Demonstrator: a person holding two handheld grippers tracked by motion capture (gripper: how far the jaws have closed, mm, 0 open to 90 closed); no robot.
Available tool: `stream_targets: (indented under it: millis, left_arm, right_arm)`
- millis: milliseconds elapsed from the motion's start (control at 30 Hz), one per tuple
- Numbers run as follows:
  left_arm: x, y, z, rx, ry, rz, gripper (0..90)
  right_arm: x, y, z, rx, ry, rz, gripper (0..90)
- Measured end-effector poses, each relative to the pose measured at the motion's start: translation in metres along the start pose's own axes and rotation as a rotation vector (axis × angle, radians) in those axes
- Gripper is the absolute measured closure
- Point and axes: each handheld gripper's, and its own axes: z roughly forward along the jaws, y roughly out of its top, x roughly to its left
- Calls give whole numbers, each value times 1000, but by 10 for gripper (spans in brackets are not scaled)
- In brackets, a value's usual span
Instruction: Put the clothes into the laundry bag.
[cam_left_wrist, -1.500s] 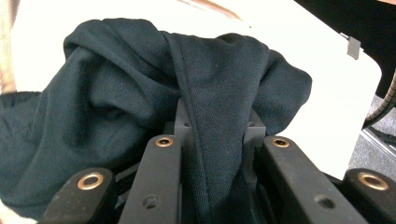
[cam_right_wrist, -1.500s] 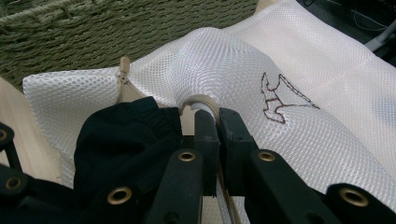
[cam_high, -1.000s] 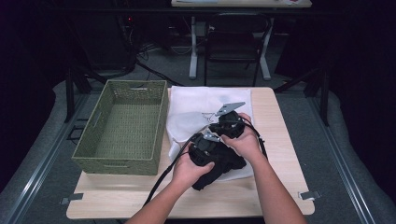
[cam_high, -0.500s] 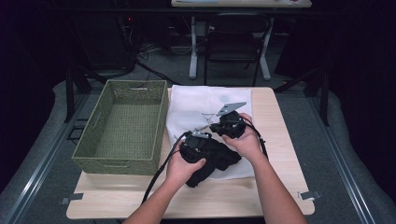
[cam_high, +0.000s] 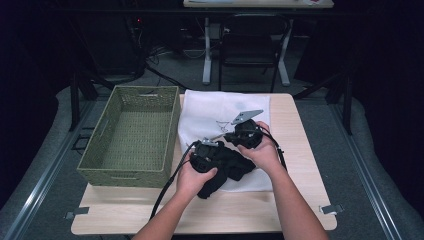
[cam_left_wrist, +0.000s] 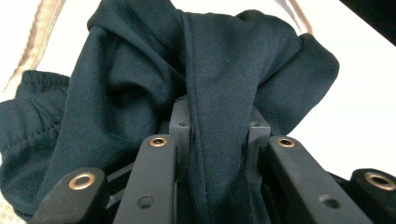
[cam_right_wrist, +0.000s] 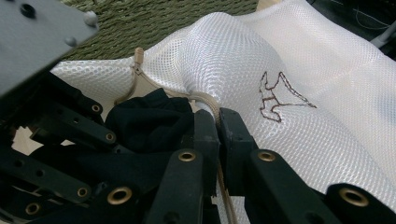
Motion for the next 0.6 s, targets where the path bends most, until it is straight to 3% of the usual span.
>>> stream_targets:
  millis: [600]
  left_arm:
    - [8,-4,5,-18,-17,-45,658]
  right_arm:
    - [3,0,1,11,-3,-11,866]
